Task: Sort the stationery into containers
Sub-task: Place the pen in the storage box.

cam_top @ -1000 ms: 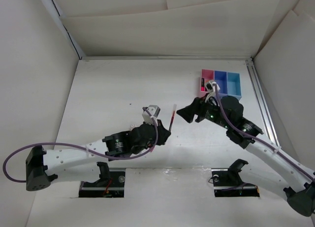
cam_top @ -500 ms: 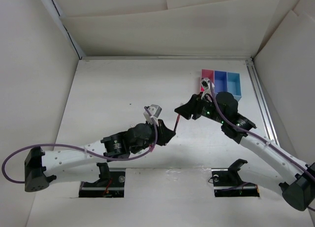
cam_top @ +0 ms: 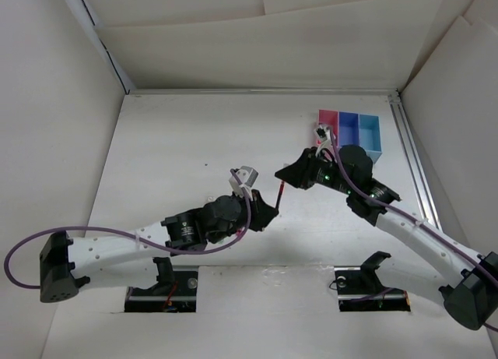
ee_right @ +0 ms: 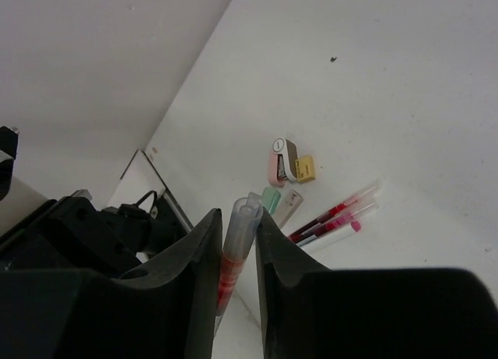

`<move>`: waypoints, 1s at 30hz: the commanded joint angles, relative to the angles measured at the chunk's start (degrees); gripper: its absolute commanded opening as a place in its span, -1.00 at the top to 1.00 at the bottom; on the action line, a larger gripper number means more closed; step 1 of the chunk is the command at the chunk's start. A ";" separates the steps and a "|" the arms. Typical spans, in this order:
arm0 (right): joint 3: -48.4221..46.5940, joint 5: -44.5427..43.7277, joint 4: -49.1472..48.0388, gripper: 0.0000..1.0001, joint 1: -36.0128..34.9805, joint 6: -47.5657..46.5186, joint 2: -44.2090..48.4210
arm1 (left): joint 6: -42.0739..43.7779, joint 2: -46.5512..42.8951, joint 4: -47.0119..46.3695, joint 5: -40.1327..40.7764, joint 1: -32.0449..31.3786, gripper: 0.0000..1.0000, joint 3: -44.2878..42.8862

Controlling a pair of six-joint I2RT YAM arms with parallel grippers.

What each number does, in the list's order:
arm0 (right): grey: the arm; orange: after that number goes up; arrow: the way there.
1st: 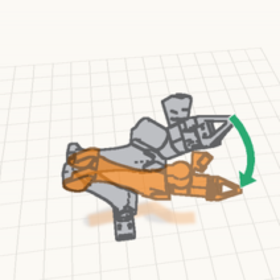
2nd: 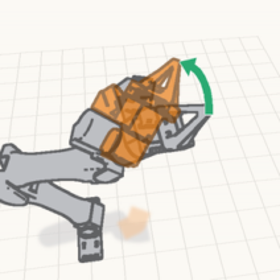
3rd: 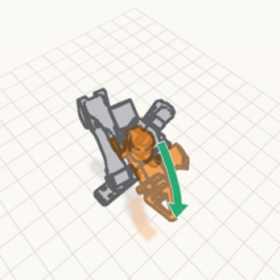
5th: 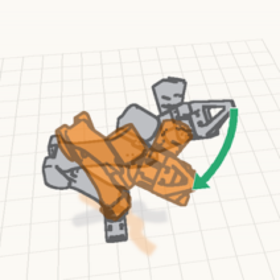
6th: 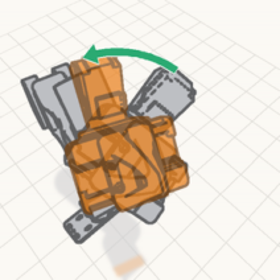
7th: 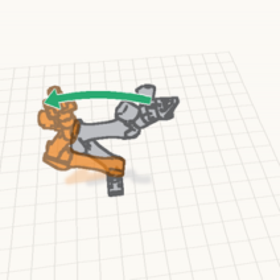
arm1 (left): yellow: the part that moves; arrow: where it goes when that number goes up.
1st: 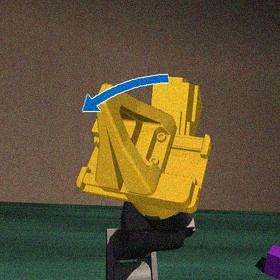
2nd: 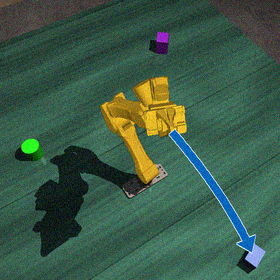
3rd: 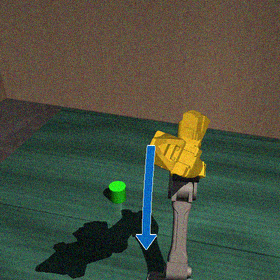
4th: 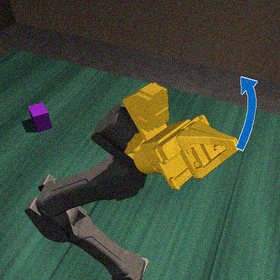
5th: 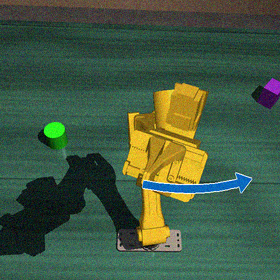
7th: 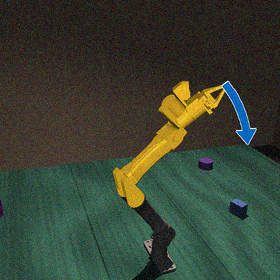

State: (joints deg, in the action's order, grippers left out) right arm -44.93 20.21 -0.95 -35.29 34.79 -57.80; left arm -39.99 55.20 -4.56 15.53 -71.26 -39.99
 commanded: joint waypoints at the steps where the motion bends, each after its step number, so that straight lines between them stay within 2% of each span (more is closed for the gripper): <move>1: 0.63 0.54 -2.48 0.75 0.22 -0.95 0.67 | 0.96 0.17 -3.27 1.87 -0.10 1.00 -0.53; 2: 0.63 0.54 -2.48 0.87 0.22 -0.95 0.67 | 0.96 0.17 -3.27 1.87 -0.10 1.00 -0.53; 3: 0.63 -0.07 -2.48 0.90 0.22 -0.95 0.67 | 0.96 0.78 -3.27 1.87 -0.10 1.00 -1.14; 5: 0.63 -0.08 -2.48 0.92 0.74 -0.95 0.67 | 0.96 1.40 -2.74 2.49 -0.10 0.83 -1.76; 6: 0.63 -0.08 -2.48 0.92 1.36 -0.95 0.67 | 1.57 1.40 -2.74 3.01 -0.10 0.65 -2.37; 7: 0.02 -0.08 -2.48 0.92 1.36 -0.95 0.67 | 2.10 1.40 -2.74 3.02 -0.10 0.27 -2.38; 10: 0.01 -0.08 -2.48 0.92 3.99 -1.47 0.67 | 2.72 1.40 -1.60 4.24 -0.10 -0.11 -2.90; 11: -0.51 -0.08 -2.48 0.92 4.69 -1.47 0.15 | 2.72 1.40 -1.60 4.25 -0.10 -0.29 -2.90; 19: -4.02 -2.35 -0.64 0.94 15.24 -5.51 -3.80 | 2.64 -4.21 2.45 7.76 -0.10 -0.29 -1.68; 22: -8.06 -12.70 2.96 0.94 19.90 -9.89 -6.61 | 1.06 -4.75 5.78 8.82 -0.10 -0.26 -0.01; 23: -9.29 -20.74 4.80 0.94 21.30 -11.04 -7.58 | -0.43 -4.75 8.22 9.51 -0.10 -0.26 0.00; 25: -13.14 -27.65 5.96 0.94 22.89 -13.15 -10.04 | -2.19 -4.75 10.70 9.52 -0.10 -0.24 1.75; 27: -15.70 -31.96 5.96 0.94 26.47 -15.00 -14.69 | -4.04 -4.14 13.59 10.13 -0.10 -0.21 2.98; 30: -21.85 -32.77 5.96 0.94 29.57 -15.63 -22.33 | -7.47 -3.52 15.97 10.13 -0.10 -0.14 5.18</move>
State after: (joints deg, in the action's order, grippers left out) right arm -61.76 -4.71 5.15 -8.23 22.55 -75.50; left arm -43.48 51.31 6.33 24.25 -71.24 -36.80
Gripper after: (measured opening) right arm 0.209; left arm 0.574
